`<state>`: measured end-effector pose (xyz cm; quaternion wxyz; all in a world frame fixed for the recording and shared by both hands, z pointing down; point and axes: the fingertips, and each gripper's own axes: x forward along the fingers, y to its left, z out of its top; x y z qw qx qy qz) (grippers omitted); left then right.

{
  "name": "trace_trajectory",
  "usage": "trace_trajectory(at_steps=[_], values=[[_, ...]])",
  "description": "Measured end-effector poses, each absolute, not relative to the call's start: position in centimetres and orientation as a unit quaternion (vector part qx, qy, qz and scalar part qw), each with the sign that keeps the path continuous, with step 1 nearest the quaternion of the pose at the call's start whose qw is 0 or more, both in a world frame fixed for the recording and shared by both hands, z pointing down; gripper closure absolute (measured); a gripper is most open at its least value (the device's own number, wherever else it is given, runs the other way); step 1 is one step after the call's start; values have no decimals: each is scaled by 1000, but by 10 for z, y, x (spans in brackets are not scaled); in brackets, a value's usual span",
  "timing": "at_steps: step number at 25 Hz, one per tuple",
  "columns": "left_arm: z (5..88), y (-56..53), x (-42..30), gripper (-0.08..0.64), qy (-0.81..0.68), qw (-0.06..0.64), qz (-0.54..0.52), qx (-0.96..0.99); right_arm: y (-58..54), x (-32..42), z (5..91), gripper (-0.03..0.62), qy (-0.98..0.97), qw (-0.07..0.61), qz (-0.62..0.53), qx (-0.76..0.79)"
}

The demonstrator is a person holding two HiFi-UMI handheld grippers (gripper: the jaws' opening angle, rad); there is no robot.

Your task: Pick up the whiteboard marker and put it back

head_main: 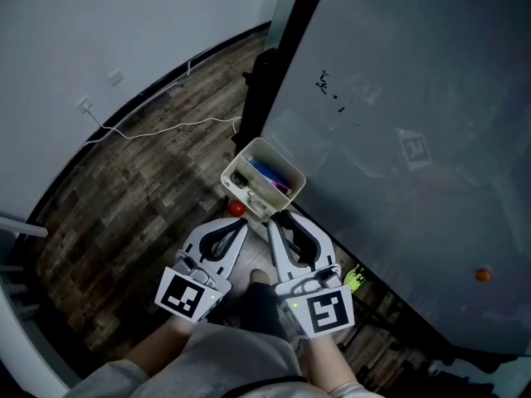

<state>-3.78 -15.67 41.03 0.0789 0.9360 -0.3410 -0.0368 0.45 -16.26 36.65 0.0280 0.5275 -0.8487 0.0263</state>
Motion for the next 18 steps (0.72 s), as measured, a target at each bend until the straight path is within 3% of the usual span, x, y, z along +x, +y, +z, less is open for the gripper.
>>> trace_trajectory(at_steps=[18], values=[[397,-155,-41,546,-357,66,-40,931,-154,4,329,512,-864,22,10,503]])
